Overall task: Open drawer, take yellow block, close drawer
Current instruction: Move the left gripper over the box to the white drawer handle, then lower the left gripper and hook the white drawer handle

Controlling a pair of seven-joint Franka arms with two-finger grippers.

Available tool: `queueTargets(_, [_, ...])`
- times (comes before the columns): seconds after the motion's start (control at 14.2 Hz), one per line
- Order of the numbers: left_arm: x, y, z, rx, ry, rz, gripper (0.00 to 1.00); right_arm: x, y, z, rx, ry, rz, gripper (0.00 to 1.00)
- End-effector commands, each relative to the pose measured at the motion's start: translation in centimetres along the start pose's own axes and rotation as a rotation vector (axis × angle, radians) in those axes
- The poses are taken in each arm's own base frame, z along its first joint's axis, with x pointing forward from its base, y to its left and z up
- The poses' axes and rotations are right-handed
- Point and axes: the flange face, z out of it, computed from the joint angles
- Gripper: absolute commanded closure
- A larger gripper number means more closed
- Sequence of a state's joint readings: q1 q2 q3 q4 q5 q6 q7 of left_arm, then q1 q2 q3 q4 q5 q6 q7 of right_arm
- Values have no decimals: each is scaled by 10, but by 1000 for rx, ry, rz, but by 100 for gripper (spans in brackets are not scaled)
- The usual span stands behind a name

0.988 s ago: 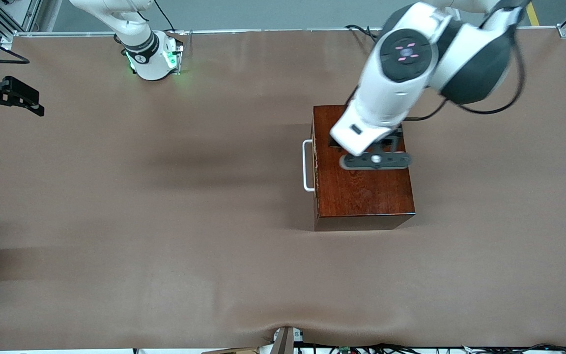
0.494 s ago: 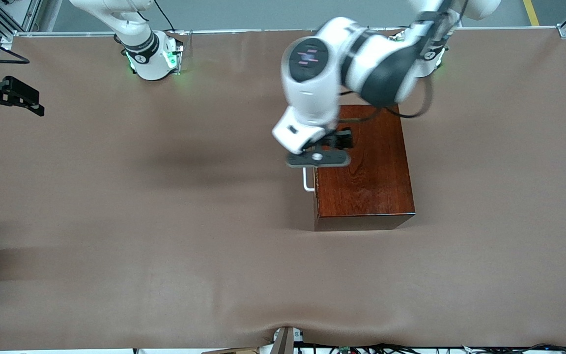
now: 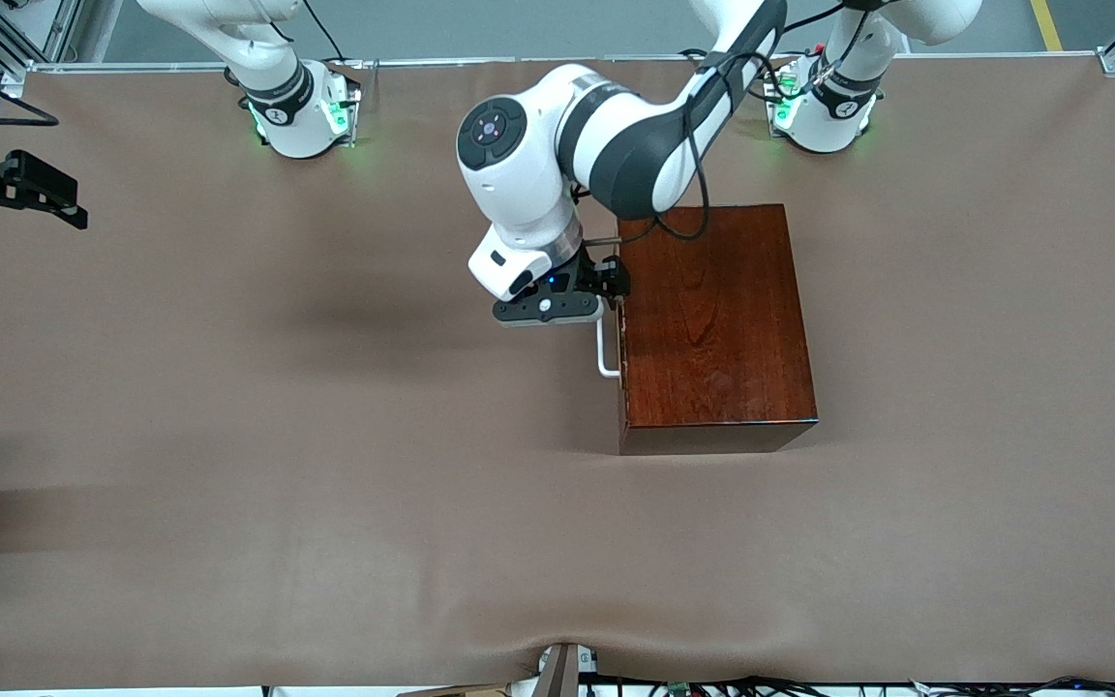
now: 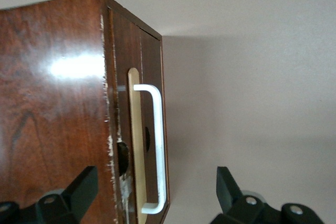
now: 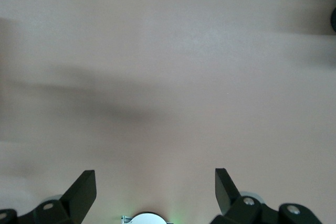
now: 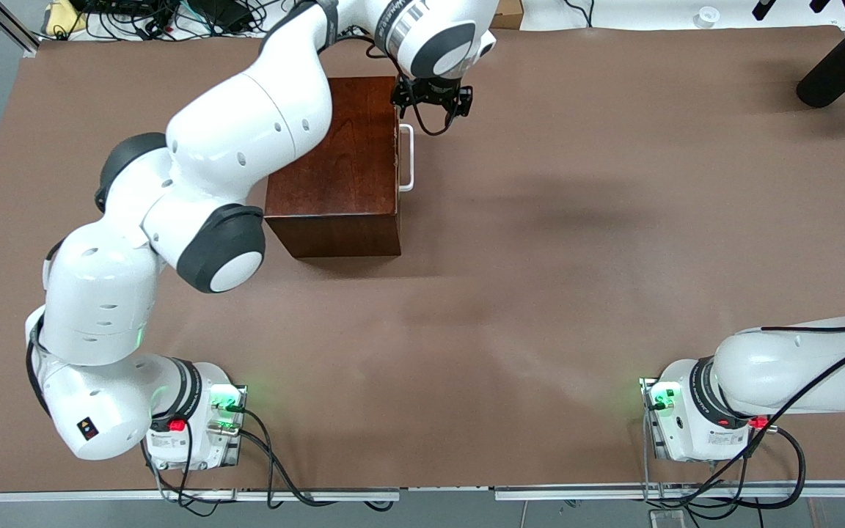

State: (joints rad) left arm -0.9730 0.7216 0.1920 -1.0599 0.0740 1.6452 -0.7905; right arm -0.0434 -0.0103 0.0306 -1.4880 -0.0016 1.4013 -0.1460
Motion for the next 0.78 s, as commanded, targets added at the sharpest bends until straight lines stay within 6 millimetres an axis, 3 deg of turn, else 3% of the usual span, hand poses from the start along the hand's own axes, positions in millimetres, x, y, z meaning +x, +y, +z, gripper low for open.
queueTargets(0.0, [-4, 19, 16, 37, 28, -17, 0, 4, 3, 1, 6, -4, 11, 0])
queueTargets(0.71, [-15, 43, 73, 148, 38, 3, 0, 4, 2, 2, 8, -7, 9, 0])
